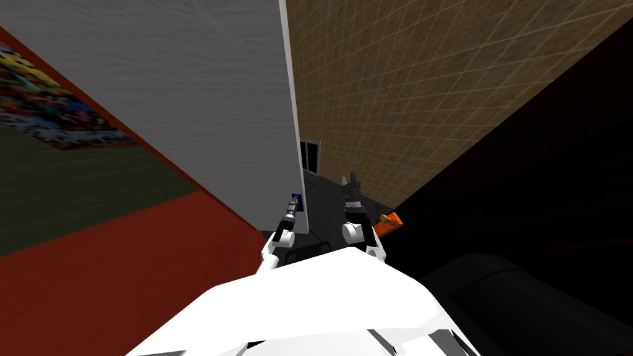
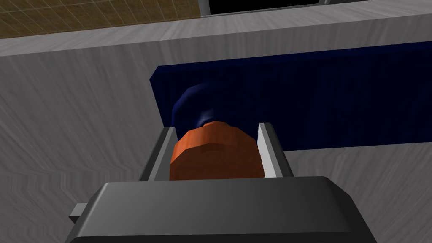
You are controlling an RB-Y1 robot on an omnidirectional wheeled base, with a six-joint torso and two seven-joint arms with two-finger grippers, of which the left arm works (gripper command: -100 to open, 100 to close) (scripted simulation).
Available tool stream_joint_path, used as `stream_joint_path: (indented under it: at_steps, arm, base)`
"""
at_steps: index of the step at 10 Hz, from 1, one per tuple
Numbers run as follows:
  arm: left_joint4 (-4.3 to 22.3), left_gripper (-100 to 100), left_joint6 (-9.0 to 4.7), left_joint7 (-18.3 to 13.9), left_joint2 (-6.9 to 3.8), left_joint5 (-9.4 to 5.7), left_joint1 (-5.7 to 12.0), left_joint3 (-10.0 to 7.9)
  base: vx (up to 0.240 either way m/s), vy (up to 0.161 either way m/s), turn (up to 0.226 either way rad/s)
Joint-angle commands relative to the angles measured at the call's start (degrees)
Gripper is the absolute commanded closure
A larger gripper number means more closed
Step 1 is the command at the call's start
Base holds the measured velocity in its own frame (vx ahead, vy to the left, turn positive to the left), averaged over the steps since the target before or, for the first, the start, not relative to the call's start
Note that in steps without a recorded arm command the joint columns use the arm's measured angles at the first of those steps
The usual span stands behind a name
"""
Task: Push the door open
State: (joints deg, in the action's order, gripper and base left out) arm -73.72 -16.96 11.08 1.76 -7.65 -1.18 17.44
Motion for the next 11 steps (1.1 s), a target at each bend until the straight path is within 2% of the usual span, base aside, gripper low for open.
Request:
stream_joint_path:
  at_steps: [1,2,3,7,11]
  arm:
    - [-0.1,100,-0.14,0.0,-0.08,-0.05,0.05,-0.21]
    - [-0.1,100,-0.14,0.0,-0.08,-0.05,0.05,-0.21]
    - [-0.7,100,0.0,0.8,-1.13,-0.68,-0.79,1.2]
    - [-2.5,100,-0.02,3.0,-2.85,-2.5,-2.82,4.42]
    - [-4.7,100,-0.04,5.8,-3.25,-4.78,-5.38,8.45]
  base:
    - [0.0,0.0,0.0]
    - [0.0,0.0,0.0]
    - [0.098,-0.004,0.151]
    - [0.172,-0.057,0.224]
    - [0.206,-0.063,0.285]
